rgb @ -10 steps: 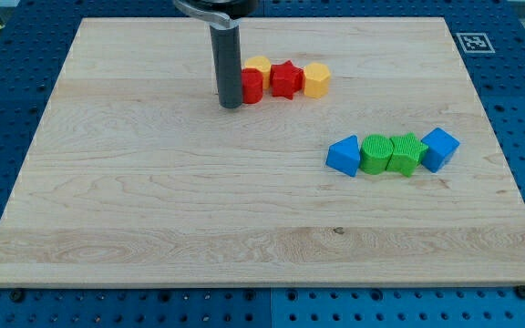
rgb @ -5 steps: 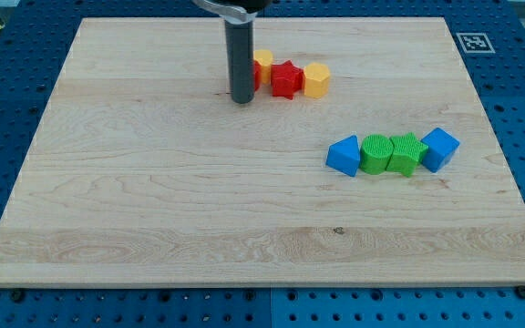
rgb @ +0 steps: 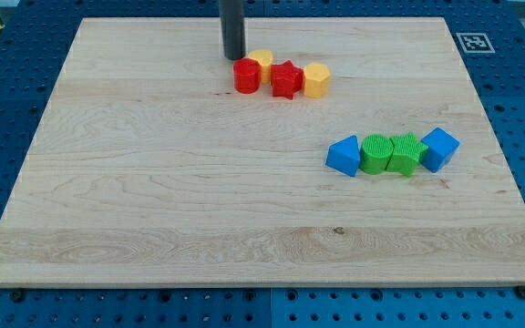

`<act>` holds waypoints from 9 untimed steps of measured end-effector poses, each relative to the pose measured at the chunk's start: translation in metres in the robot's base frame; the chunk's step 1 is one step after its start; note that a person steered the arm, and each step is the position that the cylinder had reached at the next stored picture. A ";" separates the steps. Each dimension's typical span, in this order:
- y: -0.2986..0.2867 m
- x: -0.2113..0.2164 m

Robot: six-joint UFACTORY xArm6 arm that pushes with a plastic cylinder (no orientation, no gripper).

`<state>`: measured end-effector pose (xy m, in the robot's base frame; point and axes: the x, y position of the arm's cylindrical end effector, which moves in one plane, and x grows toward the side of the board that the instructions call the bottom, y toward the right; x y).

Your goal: Move the red circle on the left side of the yellow heart

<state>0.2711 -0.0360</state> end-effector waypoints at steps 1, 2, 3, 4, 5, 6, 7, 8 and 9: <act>0.024 -0.005; 0.026 0.009; 0.026 0.031; 0.026 0.031; 0.026 0.030; 0.010 0.030; -0.008 0.030; -0.004 0.030; 0.012 0.030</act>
<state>0.3014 -0.0236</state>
